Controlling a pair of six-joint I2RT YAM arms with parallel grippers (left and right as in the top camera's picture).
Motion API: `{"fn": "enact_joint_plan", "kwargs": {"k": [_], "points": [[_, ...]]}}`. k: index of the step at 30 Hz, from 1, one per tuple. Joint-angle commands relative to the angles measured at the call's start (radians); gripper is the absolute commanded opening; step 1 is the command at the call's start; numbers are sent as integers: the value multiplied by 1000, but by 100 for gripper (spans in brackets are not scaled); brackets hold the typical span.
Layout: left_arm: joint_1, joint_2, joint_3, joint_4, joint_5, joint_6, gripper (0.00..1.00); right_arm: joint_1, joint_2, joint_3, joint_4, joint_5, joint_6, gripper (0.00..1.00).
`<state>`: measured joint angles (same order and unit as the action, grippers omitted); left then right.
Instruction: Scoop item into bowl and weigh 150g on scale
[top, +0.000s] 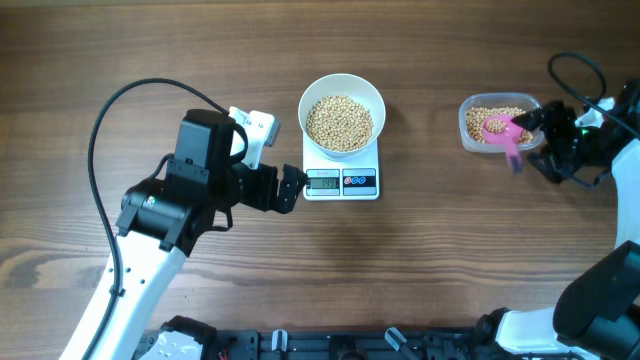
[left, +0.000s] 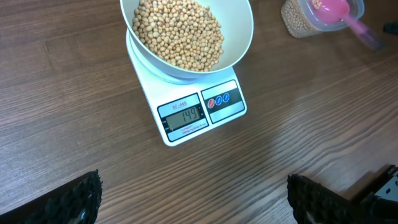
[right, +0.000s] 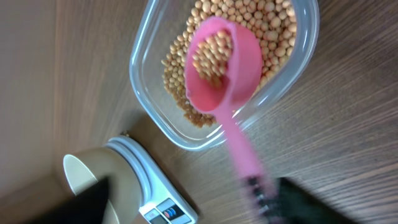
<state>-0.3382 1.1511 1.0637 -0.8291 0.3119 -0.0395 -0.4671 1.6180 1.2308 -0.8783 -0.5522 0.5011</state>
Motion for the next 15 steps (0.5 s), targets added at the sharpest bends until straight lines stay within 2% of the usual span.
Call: {"fn": "enact_joint_plan", "kwargs": {"k": [1, 8, 15], "points": [[6, -6, 0, 2, 9, -5, 100, 4, 11, 2, -31, 8, -37, 100], [6, -6, 0, 2, 8, -5, 100, 4, -50, 2, -77, 118, -39, 100], [6, -6, 0, 2, 9, -5, 100, 4, -196, 2, -124, 156, -56, 100]]}}
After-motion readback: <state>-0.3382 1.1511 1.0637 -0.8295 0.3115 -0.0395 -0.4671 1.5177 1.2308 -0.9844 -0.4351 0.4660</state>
